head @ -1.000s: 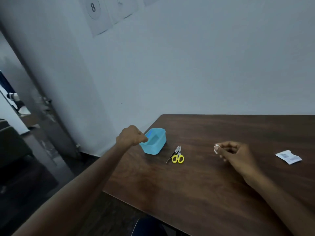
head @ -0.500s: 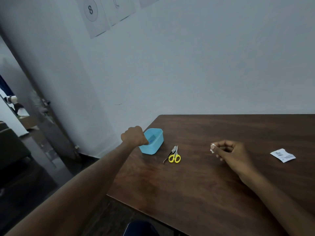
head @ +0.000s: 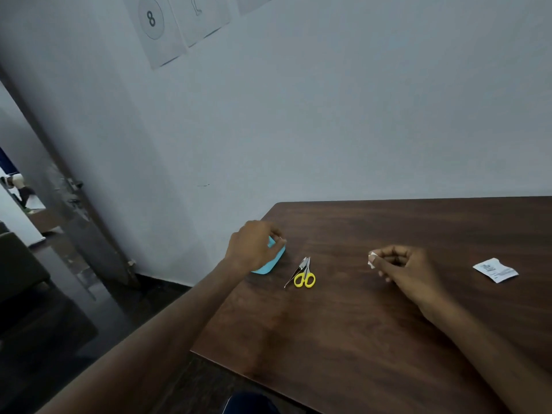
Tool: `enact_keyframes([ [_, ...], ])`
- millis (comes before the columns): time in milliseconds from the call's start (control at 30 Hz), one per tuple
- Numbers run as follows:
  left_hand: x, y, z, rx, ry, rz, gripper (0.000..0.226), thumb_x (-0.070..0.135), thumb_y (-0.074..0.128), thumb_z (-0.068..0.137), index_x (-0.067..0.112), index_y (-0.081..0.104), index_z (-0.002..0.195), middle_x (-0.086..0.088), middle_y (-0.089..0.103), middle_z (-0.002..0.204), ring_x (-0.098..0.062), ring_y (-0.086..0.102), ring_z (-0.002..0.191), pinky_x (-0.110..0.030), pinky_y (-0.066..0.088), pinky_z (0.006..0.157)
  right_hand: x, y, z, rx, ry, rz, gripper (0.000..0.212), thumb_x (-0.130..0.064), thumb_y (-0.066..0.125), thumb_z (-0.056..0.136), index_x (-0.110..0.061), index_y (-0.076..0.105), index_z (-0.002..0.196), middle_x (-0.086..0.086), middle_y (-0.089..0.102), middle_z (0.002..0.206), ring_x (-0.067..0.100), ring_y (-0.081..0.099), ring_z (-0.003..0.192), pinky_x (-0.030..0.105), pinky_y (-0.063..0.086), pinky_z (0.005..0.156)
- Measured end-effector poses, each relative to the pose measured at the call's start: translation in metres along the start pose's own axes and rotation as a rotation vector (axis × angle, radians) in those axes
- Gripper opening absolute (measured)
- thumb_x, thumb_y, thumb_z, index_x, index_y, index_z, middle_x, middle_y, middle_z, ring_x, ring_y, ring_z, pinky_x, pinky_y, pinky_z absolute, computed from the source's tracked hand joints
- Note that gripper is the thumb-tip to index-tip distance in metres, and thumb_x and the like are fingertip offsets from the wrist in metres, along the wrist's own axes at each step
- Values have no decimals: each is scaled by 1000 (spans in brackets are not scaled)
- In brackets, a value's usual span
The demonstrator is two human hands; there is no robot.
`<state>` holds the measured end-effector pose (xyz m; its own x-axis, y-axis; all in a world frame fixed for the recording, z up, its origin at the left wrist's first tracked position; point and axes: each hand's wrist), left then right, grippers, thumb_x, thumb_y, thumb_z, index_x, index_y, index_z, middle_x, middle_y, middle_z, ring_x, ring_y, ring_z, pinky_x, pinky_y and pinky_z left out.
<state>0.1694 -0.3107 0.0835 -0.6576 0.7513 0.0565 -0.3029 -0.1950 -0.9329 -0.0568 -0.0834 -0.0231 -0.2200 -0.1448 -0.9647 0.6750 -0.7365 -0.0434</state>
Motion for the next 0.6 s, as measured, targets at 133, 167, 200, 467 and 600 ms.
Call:
enact_keyframes([
  [133,22,24,-11,-83,64,66,21,48,69,97,28,77,98,13,73,92,-13,69,92,-32,57,74,1,-1,-1,6,-1,-9,5,-20,84,91,-17,82,87,5,81,78,18,66,65,37,52,66],
  [167,24,29,-12,-109,38,37,23,48,71,97,26,77,95,11,74,88,-13,70,89,-35,61,75,0,-2,-1,6,3,-8,6,-21,84,91,-17,82,87,4,81,78,18,66,65,36,52,66],
  [200,26,34,-11,-143,10,26,25,48,73,97,23,76,95,9,75,89,-14,71,89,-38,63,76,1,-3,-1,8,7,-6,6,-21,84,91,-17,82,87,4,81,78,18,66,66,36,52,66],
  [467,28,54,-9,-297,-102,84,12,23,64,90,16,71,97,-4,70,105,-25,69,101,-43,63,81,-5,-10,1,65,4,25,6,-16,83,92,-16,82,86,4,81,77,13,65,64,30,51,62],
  [600,28,53,-11,-273,-105,106,9,17,60,95,15,63,86,-8,65,99,-27,68,95,-39,58,75,-7,-12,0,71,0,17,5,-16,82,92,-15,82,87,5,81,78,11,65,63,29,52,61],
])
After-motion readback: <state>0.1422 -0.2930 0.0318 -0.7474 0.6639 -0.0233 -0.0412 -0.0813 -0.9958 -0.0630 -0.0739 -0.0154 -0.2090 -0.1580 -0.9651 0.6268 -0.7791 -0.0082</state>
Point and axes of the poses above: each hand's wrist, its own z-axis towards the middle knuckle, its own y-axis out of the palm, x = y × z
